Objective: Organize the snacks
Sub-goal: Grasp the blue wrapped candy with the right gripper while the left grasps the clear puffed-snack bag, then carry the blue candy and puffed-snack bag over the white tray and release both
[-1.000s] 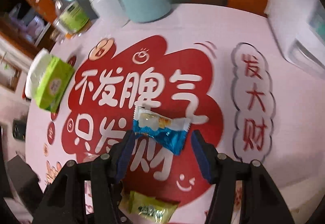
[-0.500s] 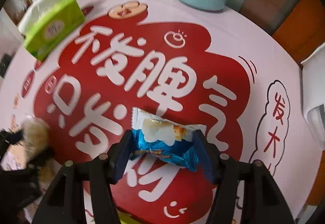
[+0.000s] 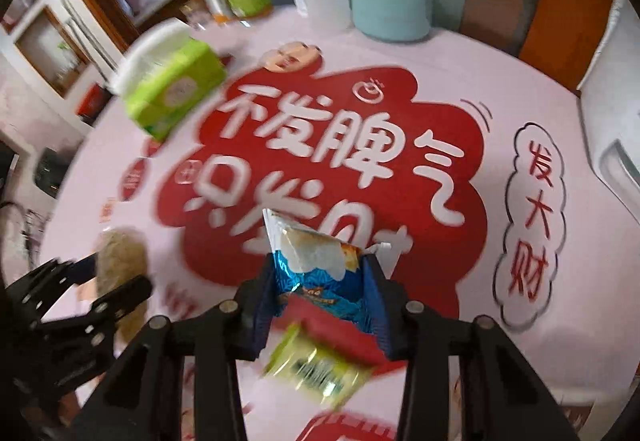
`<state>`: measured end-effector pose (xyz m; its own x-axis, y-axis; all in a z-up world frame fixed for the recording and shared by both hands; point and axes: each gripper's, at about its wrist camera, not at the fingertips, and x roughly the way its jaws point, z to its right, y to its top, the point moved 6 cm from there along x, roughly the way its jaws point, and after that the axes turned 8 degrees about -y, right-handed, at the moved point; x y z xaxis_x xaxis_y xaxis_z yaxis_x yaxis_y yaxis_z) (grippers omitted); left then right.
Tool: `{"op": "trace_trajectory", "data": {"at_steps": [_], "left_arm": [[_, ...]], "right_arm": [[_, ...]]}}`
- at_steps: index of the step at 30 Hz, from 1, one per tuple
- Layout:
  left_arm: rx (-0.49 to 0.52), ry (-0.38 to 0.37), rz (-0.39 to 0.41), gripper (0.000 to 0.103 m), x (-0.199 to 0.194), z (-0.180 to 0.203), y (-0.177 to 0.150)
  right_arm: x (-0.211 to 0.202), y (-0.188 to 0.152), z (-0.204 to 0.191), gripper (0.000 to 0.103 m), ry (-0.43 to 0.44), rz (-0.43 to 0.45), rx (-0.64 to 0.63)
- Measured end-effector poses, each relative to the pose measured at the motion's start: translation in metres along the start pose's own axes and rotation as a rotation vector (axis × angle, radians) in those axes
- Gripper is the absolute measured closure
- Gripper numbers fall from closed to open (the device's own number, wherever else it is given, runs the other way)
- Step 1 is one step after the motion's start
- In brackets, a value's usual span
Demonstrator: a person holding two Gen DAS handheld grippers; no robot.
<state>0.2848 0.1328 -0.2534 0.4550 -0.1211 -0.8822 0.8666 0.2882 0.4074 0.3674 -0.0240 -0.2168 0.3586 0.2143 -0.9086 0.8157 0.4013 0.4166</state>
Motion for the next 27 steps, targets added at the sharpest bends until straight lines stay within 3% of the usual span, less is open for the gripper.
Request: {"op": "trace_trajectory", "data": {"at_steps": [8,14,19,27], "left_arm": [[0.139,-0.084,0.096,0.045,-0.09,0.058,-0.018],[0.294,-0.167,0.112,0.045,-0.145,0.119,-0.058],[0.41,-0.234,0.085,0.045,-0.161,0.178,-0.094],[0.594,-0.288,0.043,0.045,-0.163,0.275,-0.131]], "right_arm": [[-0.117,-0.057,-0.003,0.062,0.078,0.166,0.071],[-0.189,-0.127,0.018,0.062,0.089,0.26,0.182],[-0.222,-0.187,0.041,0.061,0.085,0.282,0.292],[-0.245,-0.257,0.097,0.06,-0.028,0.292,0.462]]}}
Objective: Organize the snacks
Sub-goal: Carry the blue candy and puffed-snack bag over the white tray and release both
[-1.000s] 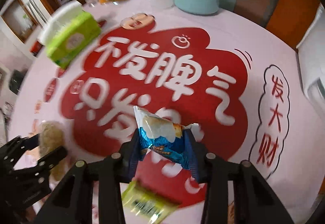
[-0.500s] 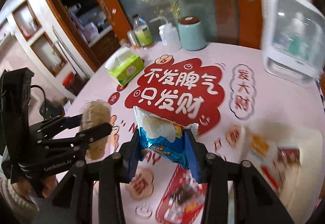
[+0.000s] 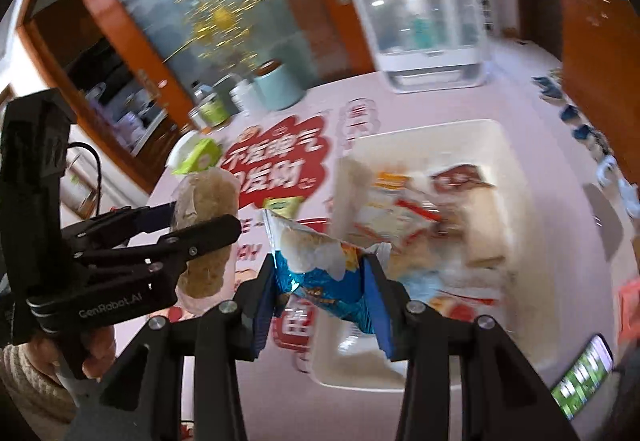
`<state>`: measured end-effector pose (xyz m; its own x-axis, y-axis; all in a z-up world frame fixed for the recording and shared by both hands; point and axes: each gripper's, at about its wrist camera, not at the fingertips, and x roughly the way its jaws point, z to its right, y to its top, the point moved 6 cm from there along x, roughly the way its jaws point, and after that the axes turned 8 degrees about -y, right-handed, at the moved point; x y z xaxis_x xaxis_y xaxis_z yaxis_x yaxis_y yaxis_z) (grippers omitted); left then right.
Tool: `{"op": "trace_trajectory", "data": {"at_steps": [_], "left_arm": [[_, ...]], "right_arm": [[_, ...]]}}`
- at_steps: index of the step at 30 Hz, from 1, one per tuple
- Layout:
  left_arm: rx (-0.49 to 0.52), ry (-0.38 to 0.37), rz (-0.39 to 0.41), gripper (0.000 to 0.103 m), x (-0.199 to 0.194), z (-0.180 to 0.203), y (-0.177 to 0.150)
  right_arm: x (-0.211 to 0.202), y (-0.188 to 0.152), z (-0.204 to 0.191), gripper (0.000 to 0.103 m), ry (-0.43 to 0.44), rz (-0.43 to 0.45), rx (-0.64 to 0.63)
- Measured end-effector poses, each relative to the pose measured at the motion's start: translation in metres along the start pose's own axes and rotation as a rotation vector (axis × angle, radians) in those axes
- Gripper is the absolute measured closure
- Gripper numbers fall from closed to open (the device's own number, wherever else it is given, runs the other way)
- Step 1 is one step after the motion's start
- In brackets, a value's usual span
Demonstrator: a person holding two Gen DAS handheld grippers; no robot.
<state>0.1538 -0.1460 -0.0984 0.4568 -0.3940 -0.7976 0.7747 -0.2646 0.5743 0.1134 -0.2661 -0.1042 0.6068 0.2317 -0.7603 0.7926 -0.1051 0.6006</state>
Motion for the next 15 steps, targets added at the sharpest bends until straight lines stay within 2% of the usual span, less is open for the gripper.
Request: {"op": "trace_trajectory", "data": {"at_steps": [7,12,13,15], "left_arm": [[0.117,-0.007,0.009,0.045,0.02,0.059,0.034],[0.161,0.015,0.013,0.044,0.034,0.081,0.055],[0.172,0.029,0.013,0.043,0.038,0.086,0.06],[0.184,0.04,0.004,0.035,0.045,0.089,0.065]], "right_arm": [[-0.008,0.006,0.055,0.058,-0.122,0.031,0.093],[-0.006,0.014,0.082,0.057,-0.179,0.034,0.119],[-0.005,0.016,0.085,0.053,-0.183,0.032,0.121],[-0.001,0.021,0.093,0.044,-0.195,0.03,0.122]]}}
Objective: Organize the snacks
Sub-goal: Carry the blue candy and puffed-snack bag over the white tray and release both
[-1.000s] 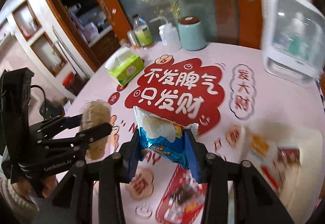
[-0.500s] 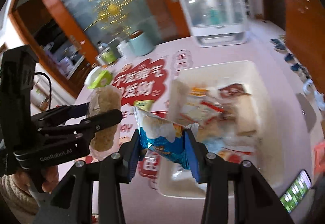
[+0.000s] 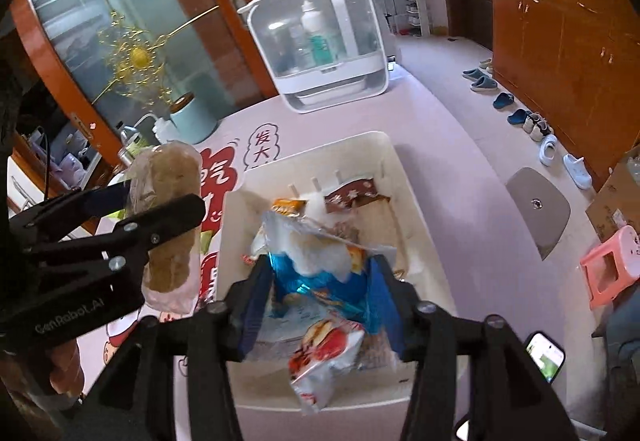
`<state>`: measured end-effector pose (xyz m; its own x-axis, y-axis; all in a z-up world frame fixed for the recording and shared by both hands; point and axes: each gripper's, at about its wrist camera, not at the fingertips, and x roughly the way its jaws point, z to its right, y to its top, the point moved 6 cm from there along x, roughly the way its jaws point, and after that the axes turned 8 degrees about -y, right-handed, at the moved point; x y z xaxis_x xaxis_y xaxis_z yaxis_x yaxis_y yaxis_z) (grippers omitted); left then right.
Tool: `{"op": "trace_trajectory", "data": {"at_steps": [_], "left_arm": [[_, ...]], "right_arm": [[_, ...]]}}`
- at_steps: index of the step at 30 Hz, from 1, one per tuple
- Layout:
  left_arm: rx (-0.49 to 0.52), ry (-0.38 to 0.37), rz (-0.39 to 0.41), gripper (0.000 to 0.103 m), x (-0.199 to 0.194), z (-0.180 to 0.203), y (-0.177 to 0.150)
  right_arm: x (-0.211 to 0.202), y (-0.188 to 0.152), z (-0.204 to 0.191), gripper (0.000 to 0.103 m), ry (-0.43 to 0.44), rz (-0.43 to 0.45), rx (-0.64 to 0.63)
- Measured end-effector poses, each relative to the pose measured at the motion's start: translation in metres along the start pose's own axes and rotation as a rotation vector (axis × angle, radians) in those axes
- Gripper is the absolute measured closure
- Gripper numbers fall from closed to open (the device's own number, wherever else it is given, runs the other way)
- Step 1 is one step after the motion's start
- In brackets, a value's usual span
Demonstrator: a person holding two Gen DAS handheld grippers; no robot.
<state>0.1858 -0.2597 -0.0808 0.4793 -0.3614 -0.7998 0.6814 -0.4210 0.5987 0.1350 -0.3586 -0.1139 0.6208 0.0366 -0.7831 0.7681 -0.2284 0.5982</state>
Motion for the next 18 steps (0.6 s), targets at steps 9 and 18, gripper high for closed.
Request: {"op": "trace_trajectory", "data": {"at_steps": [9,18], "left_arm": [[-0.035,0.047,-0.026,0.003,0.024,-0.019,0.008],[-0.123,0.097,-0.006,0.003,0.011,-0.047,0.001]], "right_arm": [[0.029,0.01,0.018,0.034,-0.046,-0.025,-0.012],[0.025,0.012,0.016,0.034,-0.022,-0.03,-0.029]]}}
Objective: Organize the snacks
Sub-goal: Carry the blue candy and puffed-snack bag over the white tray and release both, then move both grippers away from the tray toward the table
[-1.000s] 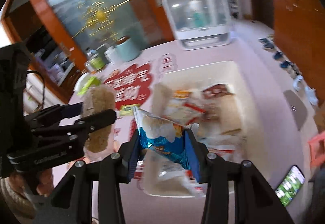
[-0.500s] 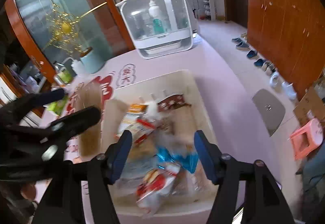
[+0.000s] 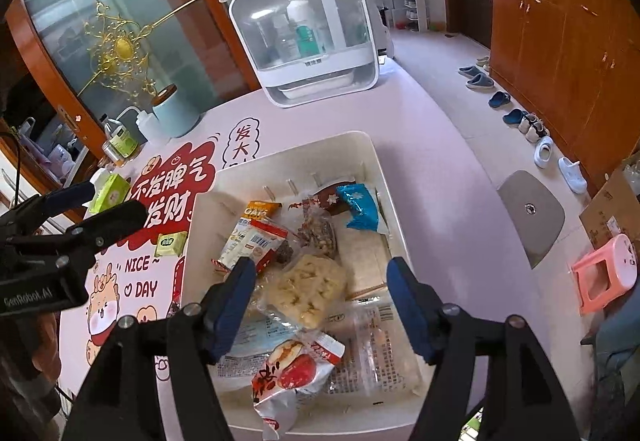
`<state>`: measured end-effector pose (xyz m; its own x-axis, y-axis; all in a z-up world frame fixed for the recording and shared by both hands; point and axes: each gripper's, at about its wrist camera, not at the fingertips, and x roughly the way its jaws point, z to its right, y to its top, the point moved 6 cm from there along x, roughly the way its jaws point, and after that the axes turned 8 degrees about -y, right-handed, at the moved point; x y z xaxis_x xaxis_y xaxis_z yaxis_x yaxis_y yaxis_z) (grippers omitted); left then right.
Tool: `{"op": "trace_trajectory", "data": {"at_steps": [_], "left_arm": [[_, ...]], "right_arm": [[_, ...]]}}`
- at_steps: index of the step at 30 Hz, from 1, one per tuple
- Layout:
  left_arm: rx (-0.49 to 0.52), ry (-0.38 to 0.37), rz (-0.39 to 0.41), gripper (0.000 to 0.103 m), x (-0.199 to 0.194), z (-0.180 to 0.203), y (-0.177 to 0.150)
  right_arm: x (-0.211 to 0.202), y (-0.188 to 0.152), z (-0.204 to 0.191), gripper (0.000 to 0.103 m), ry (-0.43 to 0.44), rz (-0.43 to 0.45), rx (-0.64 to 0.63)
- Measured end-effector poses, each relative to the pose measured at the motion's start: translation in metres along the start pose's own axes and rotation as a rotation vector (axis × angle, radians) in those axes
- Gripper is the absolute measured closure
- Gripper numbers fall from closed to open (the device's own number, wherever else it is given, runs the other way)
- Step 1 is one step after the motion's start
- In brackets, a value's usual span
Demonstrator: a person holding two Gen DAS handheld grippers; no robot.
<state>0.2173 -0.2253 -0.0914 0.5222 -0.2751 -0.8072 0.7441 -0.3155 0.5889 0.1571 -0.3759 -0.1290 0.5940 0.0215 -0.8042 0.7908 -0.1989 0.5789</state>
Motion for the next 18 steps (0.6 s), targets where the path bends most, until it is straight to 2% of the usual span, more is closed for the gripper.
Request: {"op": "trace_trajectory", "data": {"at_steps": [18], "left_arm": [[0.0,0.037,0.009,0.003,-0.036,-0.009,-0.029]], "right_arm": [[-0.014,-0.019,-0.028,0.034,0.032,-0.019,-0.063]]}}
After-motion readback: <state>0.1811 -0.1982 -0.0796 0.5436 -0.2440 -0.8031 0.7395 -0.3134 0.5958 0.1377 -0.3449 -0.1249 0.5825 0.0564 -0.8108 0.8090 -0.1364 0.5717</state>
